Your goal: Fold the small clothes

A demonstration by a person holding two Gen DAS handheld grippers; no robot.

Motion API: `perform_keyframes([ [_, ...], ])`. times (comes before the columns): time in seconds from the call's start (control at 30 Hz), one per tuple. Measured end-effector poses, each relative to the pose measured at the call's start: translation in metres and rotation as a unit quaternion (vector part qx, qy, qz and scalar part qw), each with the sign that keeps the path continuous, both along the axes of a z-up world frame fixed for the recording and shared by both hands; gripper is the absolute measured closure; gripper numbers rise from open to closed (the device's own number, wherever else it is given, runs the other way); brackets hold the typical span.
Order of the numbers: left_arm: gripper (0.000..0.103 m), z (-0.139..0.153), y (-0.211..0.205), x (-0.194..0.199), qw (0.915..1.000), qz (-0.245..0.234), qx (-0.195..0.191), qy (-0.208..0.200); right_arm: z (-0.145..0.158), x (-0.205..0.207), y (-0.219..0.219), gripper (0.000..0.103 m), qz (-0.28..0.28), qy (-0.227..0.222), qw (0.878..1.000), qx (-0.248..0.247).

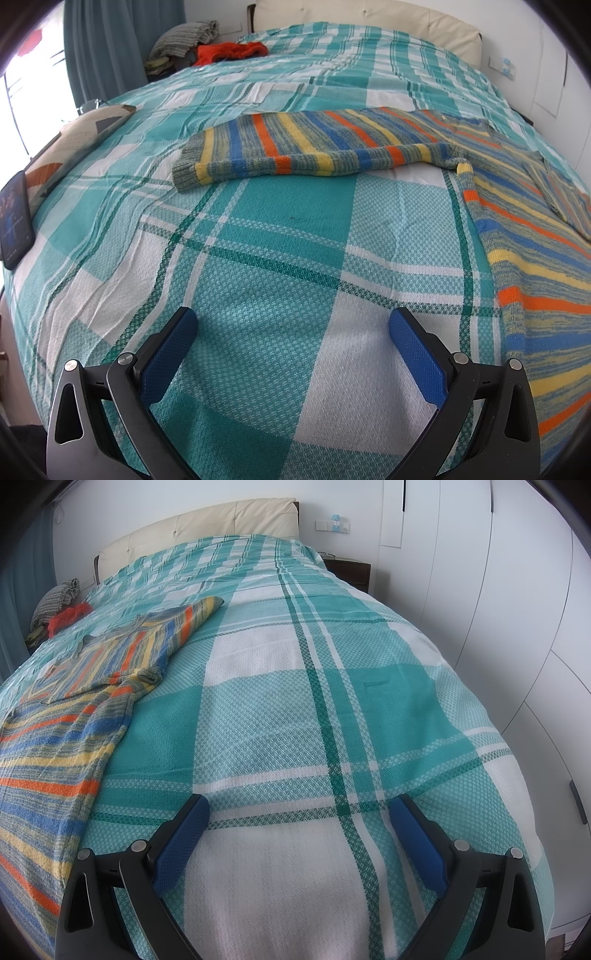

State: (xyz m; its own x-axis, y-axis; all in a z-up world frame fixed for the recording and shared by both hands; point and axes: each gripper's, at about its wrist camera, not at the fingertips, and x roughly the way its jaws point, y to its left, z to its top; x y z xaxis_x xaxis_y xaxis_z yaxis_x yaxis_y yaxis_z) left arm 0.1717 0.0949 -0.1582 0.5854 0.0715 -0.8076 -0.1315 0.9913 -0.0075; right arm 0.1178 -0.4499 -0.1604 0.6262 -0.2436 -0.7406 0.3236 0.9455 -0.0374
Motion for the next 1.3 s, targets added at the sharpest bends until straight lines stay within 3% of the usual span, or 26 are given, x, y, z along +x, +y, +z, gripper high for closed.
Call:
perform_keyframes([
  [0.07, 0.0, 0.011, 0.011, 0.002, 0.9985, 0.01, -0.048, 0.025, -0.001, 0.0, -0.001, 0.005, 0.0, 0.0, 1.0, -0.001],
  [0.13, 0.001, 0.028, 0.032, 0.001, 0.9913, 0.018, -0.13, 0.005, -0.001, 0.001, -0.001, 0.005, 0.0, 0.0, 1.0, -0.001],
  [0.2, 0.001, 0.044, 0.062, 0.009, 0.9827, 0.05, -0.177, -0.02, -0.001, 0.0, -0.001, 0.005, 0.0, 0.0, 1.0, 0.0],
  [0.3, 0.001, 0.054, 0.11, 0.036, 0.9729, 0.094, -0.21, -0.024, -0.002, 0.001, -0.002, 0.005, 0.001, 0.0, 1.0, 0.001],
  [0.43, 0.003, 0.031, 0.143, 0.093, 0.9624, 0.106, -0.245, 0.053, -0.002, 0.001, -0.002, 0.005, 0.0, 0.0, 1.0, 0.0],
  [0.5, 0.008, 0.02, 0.145, 0.108, 0.963, 0.106, -0.238, 0.07, -0.002, 0.001, -0.002, 0.005, 0.0, 0.0, 1.0, 0.0],
  [0.57, 0.019, 0.014, 0.139, 0.115, 0.9686, 0.11, -0.21, 0.074, -0.002, 0.001, -0.002, 0.005, 0.0, 0.001, 1.0, -0.002],
  [0.6, 0.033, 0.014, 0.135, 0.116, 0.9724, 0.106, -0.196, 0.068, -0.002, 0.001, -0.003, 0.005, 0.0, 0.001, 1.0, -0.002],
  [0.67, 0.087, 0.017, 0.127, 0.122, 0.9779, 0.083, -0.181, 0.064, -0.002, 0.002, -0.003, 0.005, 0.0, 0.001, 1.0, -0.003],
  [0.7, 0.1, 0.019, 0.123, 0.125, 0.9771, 0.066, -0.191, 0.067, -0.002, 0.002, -0.003, 0.005, 0.0, 0.001, 1.0, -0.003],
  [0.73, 0.101, 0.027, 0.119, 0.128, 0.9794, 0.054, -0.185, 0.062, -0.002, 0.002, -0.004, 0.005, 0.0, 0.001, 1.0, -0.003],
  [0.8, 0.101, 0.058, 0.101, 0.131, 0.9869, 0.009, -0.157, 0.035, -0.002, 0.002, -0.003, 0.005, 0.0, 0.001, 1.0, -0.002],
  [0.9, 0.101, 0.119, 0.054, 0.136, 0.9874, -0.075, -0.139, -0.013, -0.002, 0.002, -0.003, 0.005, 0.0, 0.001, 1.0, -0.002],
  [1.03, 0.101, 0.183, -0.033, 0.138, 0.9682, -0.197, -0.145, -0.054, -0.002, 0.001, -0.004, 0.005, 0.0, 0.001, 1.0, -0.003],
  [1.17, 0.101, 0.198, -0.124, 0.139, 0.9442, -0.287, -0.152, -0.056, -0.002, 0.001, -0.003, 0.005, 0.0, 0.001, 1.0, -0.003],
  [1.3, 0.1, 0.171, -0.194, 0.146, 0.9352, -0.313, -0.16, -0.042, -0.002, 0.001, -0.003, 0.005, 0.0, 0.001, 1.0, -0.003],
])
